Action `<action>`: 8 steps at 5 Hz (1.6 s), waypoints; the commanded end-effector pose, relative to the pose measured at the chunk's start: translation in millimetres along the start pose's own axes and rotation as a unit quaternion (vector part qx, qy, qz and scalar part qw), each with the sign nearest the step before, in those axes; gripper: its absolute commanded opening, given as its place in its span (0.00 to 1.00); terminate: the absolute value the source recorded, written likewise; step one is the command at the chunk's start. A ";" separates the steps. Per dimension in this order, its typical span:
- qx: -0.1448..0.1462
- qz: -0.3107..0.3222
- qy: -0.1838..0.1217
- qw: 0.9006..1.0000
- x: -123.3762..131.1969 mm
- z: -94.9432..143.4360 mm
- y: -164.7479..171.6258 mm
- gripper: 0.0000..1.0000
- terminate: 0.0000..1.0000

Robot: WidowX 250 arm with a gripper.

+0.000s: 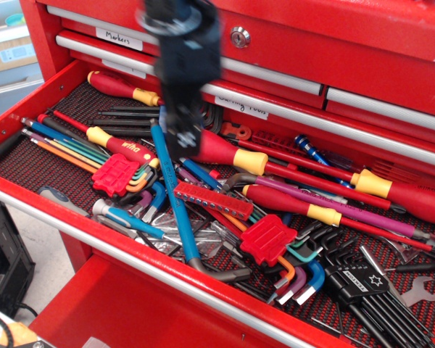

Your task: Pick up bit holder

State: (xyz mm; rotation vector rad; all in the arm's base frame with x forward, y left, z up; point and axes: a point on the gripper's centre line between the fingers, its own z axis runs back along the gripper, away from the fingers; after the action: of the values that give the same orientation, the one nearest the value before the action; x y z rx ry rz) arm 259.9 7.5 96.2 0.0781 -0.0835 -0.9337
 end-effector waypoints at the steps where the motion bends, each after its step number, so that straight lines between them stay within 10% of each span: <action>1: 0.030 -0.049 0.007 0.998 13.6 -19.6 -7.5 1.00 0.00; 8: 0.004 -0.020 -0.099 0.995 4.4 -96.0 6.5 1.00 0.00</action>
State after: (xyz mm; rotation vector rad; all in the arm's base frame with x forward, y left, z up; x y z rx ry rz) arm 277.5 7.9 -1.2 -0.0148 -0.2554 -0.9661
